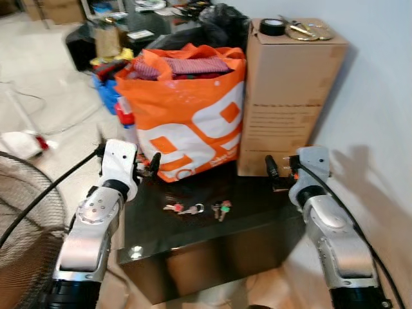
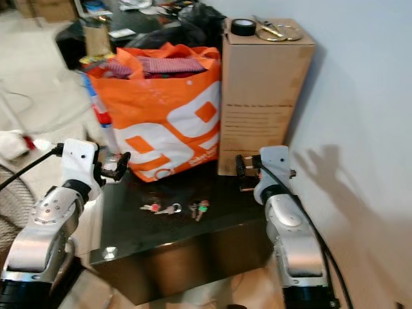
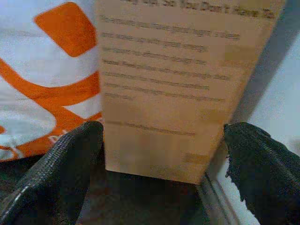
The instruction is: Hang keys on a hook
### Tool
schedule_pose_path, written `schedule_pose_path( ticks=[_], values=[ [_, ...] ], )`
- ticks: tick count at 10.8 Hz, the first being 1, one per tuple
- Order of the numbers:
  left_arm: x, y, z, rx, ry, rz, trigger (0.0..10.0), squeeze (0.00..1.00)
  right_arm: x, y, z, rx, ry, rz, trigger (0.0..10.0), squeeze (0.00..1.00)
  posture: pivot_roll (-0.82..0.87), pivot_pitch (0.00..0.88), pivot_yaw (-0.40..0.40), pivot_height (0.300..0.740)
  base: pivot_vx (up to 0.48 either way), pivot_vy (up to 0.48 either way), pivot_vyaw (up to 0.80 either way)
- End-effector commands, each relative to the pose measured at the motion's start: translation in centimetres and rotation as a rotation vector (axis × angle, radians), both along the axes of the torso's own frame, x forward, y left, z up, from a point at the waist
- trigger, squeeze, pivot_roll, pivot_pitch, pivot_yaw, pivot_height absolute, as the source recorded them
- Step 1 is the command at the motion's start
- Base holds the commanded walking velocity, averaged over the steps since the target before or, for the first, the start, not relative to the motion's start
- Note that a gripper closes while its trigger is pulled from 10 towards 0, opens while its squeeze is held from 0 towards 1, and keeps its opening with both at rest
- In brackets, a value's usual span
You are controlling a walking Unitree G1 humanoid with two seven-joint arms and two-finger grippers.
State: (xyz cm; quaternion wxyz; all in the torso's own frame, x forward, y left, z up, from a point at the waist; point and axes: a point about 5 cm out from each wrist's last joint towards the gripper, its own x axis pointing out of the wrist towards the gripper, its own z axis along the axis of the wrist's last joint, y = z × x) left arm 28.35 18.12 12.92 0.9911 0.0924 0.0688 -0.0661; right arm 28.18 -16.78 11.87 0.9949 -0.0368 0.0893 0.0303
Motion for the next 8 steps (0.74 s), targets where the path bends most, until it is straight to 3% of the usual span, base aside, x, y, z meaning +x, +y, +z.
schedule_pose_path(
  ticks=[1, 4, 5, 8],
  values=[
    [-0.3, 0.3, 0.3, 0.003, -0.021, 0.021, 10.0, 0.0, 0.4, 0.0, 0.4, 0.027, 0.008, 0.011, 10.0, 0.0, -0.09, 0.0, 0.006, 0.74, 0.0, 0.0, 0.0],
    [-1.4, 1.0, -0.3, -0.014, 0.003, 0.034, 10.0, 0.0, -0.3, 0.5, 0.6, 0.045, 0.022, 0.038, 10.0, 0.0, -0.1, 0.0, 0.048, 0.74, 0.0, 0.0, 0.0],
    [-1.6, 1.1, -0.1, -0.02, 0.004, 0.021, 10.0, 0.0, -0.6, 0.6, 0.5, -0.021, 0.008, 0.021, 10.0, 0.0, -0.11, 0.0, 0.069, 0.74, 0.0, 0.0, 0.0],
    [-1.5, 0.9, 0.4, -0.017, -0.006, -0.003, 10.0, 0.0, -1.0, 0.6, 0.1, -0.009, 0.024, -0.003, 10.0, 0.0, -0.09, 0.0, 0.073, 0.74, 0.0, 0.0, 0.0]
  ],
)
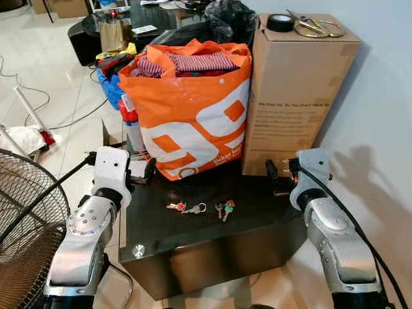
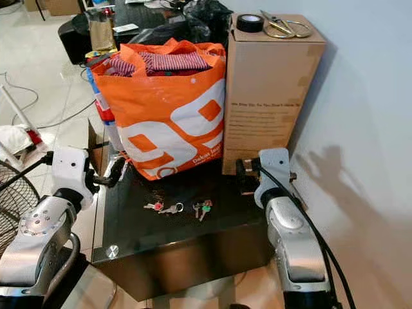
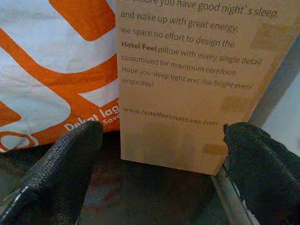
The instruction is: Hang keys on a hook
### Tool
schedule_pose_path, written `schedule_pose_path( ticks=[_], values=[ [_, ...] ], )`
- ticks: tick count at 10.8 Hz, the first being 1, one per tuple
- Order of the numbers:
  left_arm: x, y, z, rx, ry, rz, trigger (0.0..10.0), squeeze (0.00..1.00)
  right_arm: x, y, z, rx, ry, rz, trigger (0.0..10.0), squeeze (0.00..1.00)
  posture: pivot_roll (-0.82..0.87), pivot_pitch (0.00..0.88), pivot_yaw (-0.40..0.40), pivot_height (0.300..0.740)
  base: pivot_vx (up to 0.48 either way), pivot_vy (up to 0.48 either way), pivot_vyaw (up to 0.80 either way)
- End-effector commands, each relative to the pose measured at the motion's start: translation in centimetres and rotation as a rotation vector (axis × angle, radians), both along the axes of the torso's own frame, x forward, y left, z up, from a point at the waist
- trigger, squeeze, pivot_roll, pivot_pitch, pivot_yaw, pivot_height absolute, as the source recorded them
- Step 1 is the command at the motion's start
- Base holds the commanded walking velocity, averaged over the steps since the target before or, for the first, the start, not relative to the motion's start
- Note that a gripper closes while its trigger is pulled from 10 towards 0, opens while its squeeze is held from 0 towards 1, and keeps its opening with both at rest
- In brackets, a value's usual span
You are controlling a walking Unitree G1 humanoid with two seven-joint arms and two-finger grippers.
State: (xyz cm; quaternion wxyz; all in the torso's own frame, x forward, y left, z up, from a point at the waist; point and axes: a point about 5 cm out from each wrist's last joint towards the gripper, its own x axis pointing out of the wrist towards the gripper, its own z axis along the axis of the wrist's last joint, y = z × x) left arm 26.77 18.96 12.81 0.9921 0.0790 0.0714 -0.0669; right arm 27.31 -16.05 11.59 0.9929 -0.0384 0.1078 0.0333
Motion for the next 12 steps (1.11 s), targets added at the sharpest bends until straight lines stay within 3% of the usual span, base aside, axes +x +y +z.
schedule_pose_path(
  ticks=[1, 5, 7, 11, 12],
  values=[
    [-0.02, 0.13, 0.61, 0.008, -0.014, -0.007, 10.0, 0.0, -0.11, -0.07, 0.39, -0.001, -0.013, -0.014, 10.0, 0.0, -0.09, 0.0, 0.074, 0.74, 0.0, 0.0, 0.0],
    [-0.17, 0.03, 0.74, 0.002, -0.013, -0.006, 10.0, 0.0, -0.05, -0.17, 0.41, -0.025, -0.017, -0.018, 10.0, 0.0, -0.08, 0.0, 0.065, 0.74, 0.0, 0.0, 0.0],
    [-0.17, -0.19, 0.78, -0.004, -0.014, -0.008, 10.0, 0.0, 0.05, -0.2, 0.52, -0.049, -0.02, -0.007, 10.0, 0.0, -0.09, 0.0, 0.065, 0.74, 0.263, 0.0, 0.0],
    [-0.04, -0.37, 0.81, -0.007, -0.014, -0.014, 10.0, 0.0, -0.12, 0.19, 0.48, -0.075, -0.016, 0.031, 10.0, 0.0, -0.09, 0.0, 0.064, 0.74, 0.285, 0.0, 0.8],
    [-0.02, -0.41, 0.8, -0.008, -0.015, -0.015, 10.0, 0.0, -0.15, 0.03, 0.42, -0.055, -0.013, 0.012, 10.0, 0.0, -0.09, 0.0, 0.064, 0.74, 0.274, 0.0, 0.0]
  ],
)
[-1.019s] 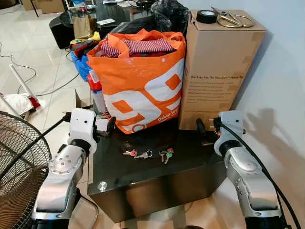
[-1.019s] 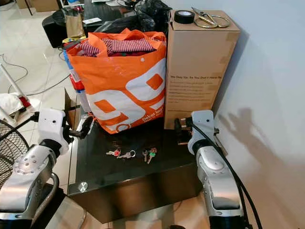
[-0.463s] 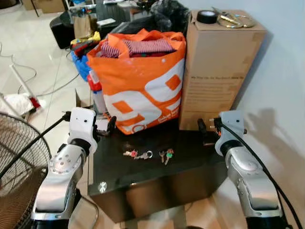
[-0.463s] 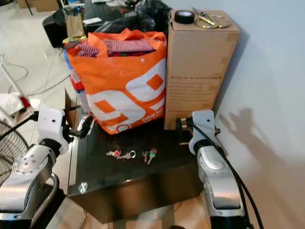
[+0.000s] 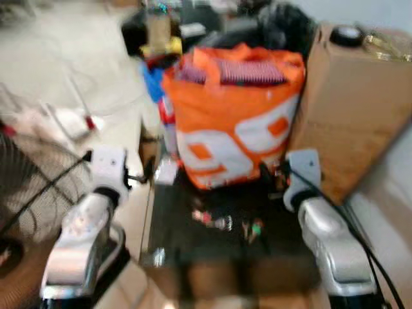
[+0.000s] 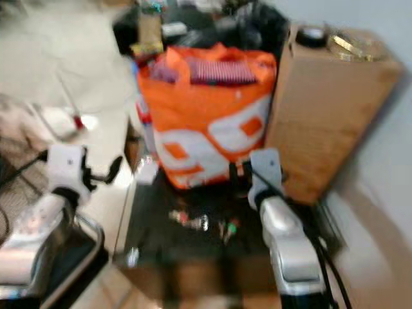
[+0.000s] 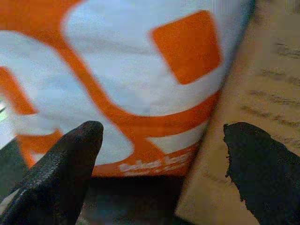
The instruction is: Hang keys on a hook
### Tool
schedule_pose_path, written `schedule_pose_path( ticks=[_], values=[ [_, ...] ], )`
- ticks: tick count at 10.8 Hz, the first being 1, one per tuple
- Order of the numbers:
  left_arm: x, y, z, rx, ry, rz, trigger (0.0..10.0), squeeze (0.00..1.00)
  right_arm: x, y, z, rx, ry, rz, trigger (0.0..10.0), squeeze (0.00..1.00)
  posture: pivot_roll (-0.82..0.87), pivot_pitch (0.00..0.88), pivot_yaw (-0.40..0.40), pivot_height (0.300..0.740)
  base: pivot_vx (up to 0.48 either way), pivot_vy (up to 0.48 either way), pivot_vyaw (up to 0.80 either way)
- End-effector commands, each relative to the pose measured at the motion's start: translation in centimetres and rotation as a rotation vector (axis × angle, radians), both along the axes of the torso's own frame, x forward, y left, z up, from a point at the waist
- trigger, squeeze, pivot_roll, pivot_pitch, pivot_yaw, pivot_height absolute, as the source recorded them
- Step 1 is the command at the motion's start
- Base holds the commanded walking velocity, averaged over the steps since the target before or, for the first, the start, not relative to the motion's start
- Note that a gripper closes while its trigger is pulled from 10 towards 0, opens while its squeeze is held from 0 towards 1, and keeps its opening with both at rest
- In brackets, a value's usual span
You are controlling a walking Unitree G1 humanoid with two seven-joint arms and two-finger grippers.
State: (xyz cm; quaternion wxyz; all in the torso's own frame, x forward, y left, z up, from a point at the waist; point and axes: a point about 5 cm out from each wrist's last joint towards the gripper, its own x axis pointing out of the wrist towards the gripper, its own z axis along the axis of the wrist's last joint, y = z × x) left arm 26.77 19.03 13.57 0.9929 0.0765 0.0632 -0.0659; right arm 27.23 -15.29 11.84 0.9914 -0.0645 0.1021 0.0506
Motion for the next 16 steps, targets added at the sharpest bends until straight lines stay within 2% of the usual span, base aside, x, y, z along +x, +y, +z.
schedule_pose_path(
  ticks=[1, 5, 7, 8, 10, 11, 12, 13, 14, 16],
  values=[
    [0.1, -0.5, 0.0, -0.004, 0.001, -0.011, 10.0, 0.0, -0.1, -1.0, 0.2, -0.001, -0.001, -0.038, 10.0, 0.0, -0.1, 0.0, 0.065, 0.74, 0.0, 0.0, 0.0],
    [0.3, -0.6, -0.2, 0.008, 0.007, -0.019, 10.0, 0.0, 0.1, -1.3, 0.4, -0.002, -0.006, -0.043, 10.0, 0.0, -0.11, 0.0, 0.068, 0.74, 0.0, 0.0, 0.0],
    [0.5, -0.5, -0.4, 0.041, 0.01, -0.033, 10.0, 0.0, 0.7, -1.4, 0.8, 0.0, -0.02, -0.038, 10.0, 0.0, -0.1, 0.0, 0.065, 0.74, 0.0, 0.0, 0.0],
    [0.7, -0.1, -0.3, 0.081, 0.015, -0.064, 10.0, 0.0, 1.3, -1.4, 1.1, 0.015, -0.041, -0.03, 10.0, 0.0, -0.1, 0.0, 0.075, 0.74, 0.0, 0.0, 0.0],
    [0.9, 0.2, 0.0, 0.141, 0.033, -0.155, 10.0, 0.0, 1.5, -1.0, 0.7, 0.03, -0.027, -0.014, 10.0, 0.0, -0.08, 0.0, 0.091, 0.74, 0.0, 0.0, 0.0],
    [0.9, -0.1, 0.2, 0.163, 0.034, -0.209, 10.0, 0.0, 1.5, -0.8, 0.4, 0.04, -0.005, 0.025, 10.0, 0.59, -0.08, 0.0, 0.084, 0.74, 0.0, 0.0, 0.0],
    [0.9, -0.3, 0.2, 0.169, 0.041, -0.252, 10.0, 0.0, 1.7, -0.3, 0.1, 0.036, 0.022, 0.096, 10.0, 1.0, -0.08, 0.0, 0.077, 0.74, 0.0, 0.0, 0.0],
    [0.6, -0.4, -0.2, 0.192, 0.077, -0.326, 10.0, 0.0, 2.1, 0.6, -0.8, -0.02, 0.106, 0.246, 10.0, 1.0, -0.08, 0.0, 0.067, 0.74, 0.0, 0.0, 0.0],
    [0.2, -0.5, -0.7, 0.216, 0.108, -0.376, 10.0, 0.0, 2.1, 0.6, -1.8, -0.076, 0.176, 0.319, 10.0, 1.0, -0.07, 0.0, 0.054, 0.74, 0.0, 0.0, 0.0],
    [-0.7, -0.5, -1.6, 0.232, 0.17, -0.448, 10.0, 0.0, 2.3, -0.1, -2.8, -0.126, 0.259, 0.362, 10.0, 1.0, -0.07, 0.0, 0.043, 0.74, 0.0, 0.0, 0.0]
  ],
)
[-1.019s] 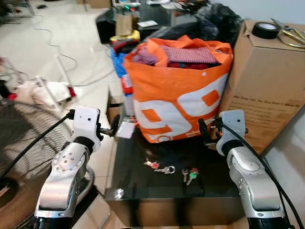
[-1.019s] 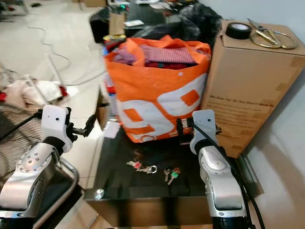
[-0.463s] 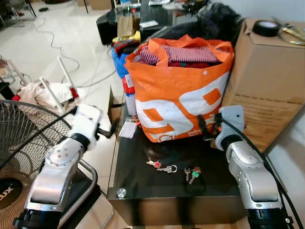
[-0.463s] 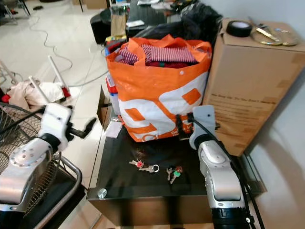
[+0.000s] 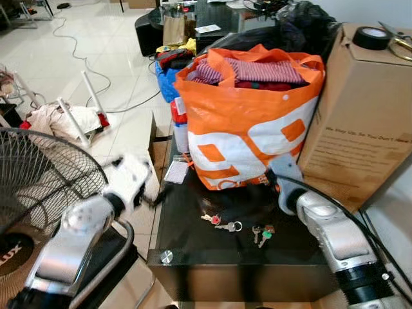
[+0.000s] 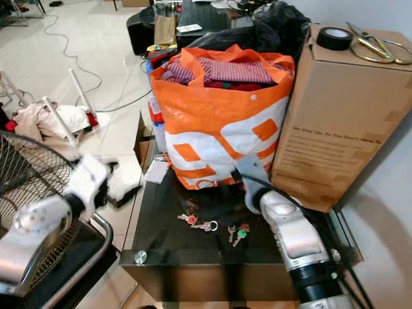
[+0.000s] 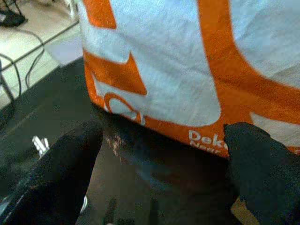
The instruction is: Hang keys on a hook
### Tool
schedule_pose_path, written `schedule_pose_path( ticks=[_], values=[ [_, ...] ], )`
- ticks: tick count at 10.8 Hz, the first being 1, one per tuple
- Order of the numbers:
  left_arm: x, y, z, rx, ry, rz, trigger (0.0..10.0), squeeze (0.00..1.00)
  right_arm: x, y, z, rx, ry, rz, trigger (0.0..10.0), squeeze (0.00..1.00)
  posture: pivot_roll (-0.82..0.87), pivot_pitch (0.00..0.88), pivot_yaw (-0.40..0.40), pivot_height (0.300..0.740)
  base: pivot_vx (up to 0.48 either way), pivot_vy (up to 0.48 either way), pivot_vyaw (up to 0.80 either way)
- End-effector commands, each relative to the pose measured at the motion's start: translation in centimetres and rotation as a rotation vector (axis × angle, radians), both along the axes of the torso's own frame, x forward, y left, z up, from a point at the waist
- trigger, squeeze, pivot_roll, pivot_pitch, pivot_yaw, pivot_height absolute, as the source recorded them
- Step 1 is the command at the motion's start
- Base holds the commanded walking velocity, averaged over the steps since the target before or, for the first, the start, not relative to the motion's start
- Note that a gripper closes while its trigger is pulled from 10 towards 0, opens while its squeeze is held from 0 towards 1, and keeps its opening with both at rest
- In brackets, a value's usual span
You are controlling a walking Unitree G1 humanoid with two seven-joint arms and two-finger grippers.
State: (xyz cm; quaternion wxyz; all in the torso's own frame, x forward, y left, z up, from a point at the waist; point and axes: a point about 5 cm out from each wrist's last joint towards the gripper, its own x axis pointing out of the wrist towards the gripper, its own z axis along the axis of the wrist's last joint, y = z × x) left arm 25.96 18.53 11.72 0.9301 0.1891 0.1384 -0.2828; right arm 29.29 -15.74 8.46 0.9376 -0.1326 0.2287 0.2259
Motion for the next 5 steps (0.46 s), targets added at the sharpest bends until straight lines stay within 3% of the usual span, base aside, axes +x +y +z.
schedule_pose_path(
  ticks=[1, 5],
  values=[
    [-0.2, 0.0, -0.1, 0.024, 0.012, -0.029, 10.0, 0.0, 0.4, 0.4, 0.5, -0.005, -0.004, 0.035, 10.0, 1.0, -0.07, 0.0, 0.041, 0.74, 0.0, 0.0, 0.0],
    [-0.7, 0.5, -0.2, 0.03, 0.032, -0.047, 10.0, 0.0, 1.4, 1.6, 0.5, -0.042, 0.019, 0.166, 10.0, 1.0, -0.06, 0.0, 0.015, 0.74, 0.0, 0.0, 0.0]
  ],
)
